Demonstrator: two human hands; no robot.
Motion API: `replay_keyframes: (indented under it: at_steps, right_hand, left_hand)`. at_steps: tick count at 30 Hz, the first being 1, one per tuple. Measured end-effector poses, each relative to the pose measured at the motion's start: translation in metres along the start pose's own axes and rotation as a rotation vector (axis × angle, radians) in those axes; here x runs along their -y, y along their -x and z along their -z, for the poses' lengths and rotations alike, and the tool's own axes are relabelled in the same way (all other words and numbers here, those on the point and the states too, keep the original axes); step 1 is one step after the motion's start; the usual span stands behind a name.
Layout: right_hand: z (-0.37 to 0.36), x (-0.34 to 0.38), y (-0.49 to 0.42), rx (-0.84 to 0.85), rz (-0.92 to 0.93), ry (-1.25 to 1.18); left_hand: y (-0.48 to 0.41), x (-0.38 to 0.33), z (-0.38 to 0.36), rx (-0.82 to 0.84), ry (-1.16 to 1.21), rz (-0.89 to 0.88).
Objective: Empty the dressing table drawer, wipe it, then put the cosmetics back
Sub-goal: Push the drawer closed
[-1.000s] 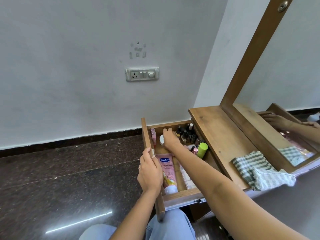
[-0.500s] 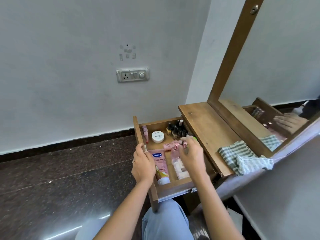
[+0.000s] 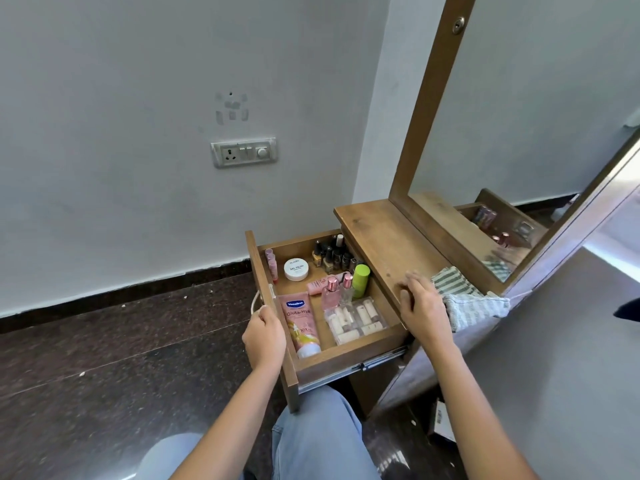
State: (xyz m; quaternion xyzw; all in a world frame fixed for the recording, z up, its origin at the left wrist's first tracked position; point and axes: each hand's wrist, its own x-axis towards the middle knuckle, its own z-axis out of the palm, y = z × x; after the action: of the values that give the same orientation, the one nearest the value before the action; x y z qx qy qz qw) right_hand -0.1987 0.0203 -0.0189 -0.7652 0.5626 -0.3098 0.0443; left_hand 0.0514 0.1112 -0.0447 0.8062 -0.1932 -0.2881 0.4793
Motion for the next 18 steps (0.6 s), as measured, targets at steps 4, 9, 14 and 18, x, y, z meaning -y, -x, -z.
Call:
replay_keyframes:
  at_steps: [4, 9, 14, 18]
  right_hand:
    - [-0.004, 0.004, 0.001, -0.025, 0.002, 0.019]
    - [-0.003, 0.004, 0.002, -0.028, 0.007, 0.026]
    - [-0.004, 0.004, 0.002, -0.039, 0.029, 0.030]
    - [-0.004, 0.003, 0.002, -0.041, 0.037, 0.022]
  left_hand:
    - [0.001, -0.005, 0.003, 0.018, 0.016, 0.026]
    - [-0.004, -0.006, 0.000, 0.054, -0.013, 0.024]
    - [-0.005, -0.009, -0.006, 0.102, -0.018, 0.043]
    - [-0.002, -0.015, -0.012, 0.137, 0.011, 0.035]
